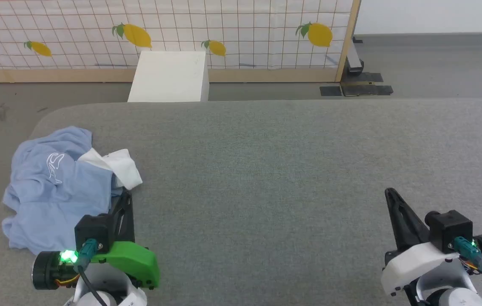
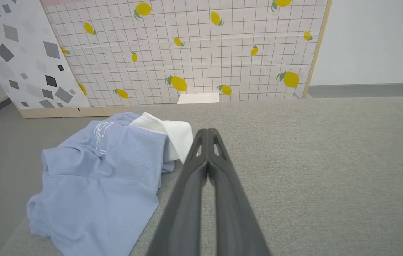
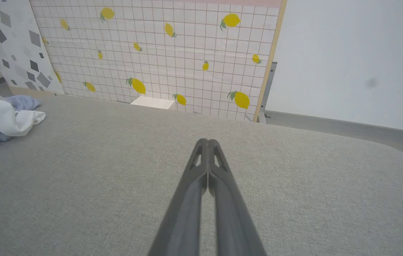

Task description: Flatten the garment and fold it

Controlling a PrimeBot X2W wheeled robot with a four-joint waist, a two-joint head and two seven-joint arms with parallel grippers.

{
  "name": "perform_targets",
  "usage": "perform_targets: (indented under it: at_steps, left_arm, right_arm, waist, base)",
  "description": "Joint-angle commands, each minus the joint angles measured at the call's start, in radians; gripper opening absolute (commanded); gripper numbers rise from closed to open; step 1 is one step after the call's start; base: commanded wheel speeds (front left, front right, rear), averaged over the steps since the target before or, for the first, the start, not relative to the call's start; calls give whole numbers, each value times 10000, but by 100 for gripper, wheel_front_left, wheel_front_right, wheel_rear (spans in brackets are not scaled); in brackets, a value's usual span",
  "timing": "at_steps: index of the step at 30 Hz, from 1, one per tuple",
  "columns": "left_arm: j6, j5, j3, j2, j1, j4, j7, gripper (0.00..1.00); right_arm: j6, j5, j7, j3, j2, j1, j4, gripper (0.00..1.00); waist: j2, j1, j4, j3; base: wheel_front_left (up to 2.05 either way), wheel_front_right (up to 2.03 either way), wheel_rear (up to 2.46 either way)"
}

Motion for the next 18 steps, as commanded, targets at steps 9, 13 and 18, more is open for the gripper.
perform_targets:
  at_steps: [9,13,18]
  left_arm:
    - [62,129,20,-30,113,-28,12,0]
    - [62,129,20,-30,113,-28,12,0]
    - [62,129,20,-30,113,-28,12,0]
  right_arm:
    - [-15,-62,-1,14,30,-169,-47,0]
    - [-15,-62,-1,14,30,-169,-47,0]
    - [-15,-62,-1,14,30,-169,-47,0]
  waist:
    - [49,0,0,0]
    - [49,0,0,0]
    - [49,0,0,0]
  base:
    - [0,0,0]
    - [0,0,0]
    - [0,0,0]
